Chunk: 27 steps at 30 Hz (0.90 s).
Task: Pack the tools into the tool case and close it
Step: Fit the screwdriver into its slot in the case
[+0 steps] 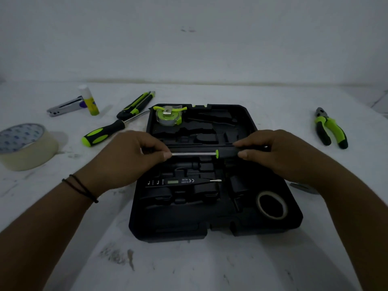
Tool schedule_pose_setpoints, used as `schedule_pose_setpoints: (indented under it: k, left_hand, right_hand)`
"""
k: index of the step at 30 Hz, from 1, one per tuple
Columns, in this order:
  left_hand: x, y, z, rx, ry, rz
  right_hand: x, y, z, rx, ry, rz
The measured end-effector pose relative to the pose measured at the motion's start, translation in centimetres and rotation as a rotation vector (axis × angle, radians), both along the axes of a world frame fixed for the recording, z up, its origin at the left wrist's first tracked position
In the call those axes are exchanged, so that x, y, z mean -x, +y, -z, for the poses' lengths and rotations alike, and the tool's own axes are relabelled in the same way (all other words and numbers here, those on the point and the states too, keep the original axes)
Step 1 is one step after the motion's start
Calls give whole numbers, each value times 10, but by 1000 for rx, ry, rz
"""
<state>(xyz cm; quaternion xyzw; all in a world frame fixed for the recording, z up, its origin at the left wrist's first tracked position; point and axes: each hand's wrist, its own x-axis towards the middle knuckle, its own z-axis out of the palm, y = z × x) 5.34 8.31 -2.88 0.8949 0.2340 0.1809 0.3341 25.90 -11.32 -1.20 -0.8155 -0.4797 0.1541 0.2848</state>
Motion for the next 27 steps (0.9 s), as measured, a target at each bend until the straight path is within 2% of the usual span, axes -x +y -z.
schedule_pose_setpoints:
  k: [6, 10, 17, 27]
  left_hand:
    - [2, -7, 13, -125, 18, 53]
    - [4, -10, 14, -181, 37, 70]
    - [3, -13, 12, -160, 82, 45]
    - [0, -10, 8, -122, 164, 32]
  right_hand:
    - [2, -6, 8, -12, -50, -12]
    - [5, -9, 12, 55, -164, -54]
    - [10, -13, 14, 158, -327, -70]
    - [13, -18, 12, 72, -322, -55]
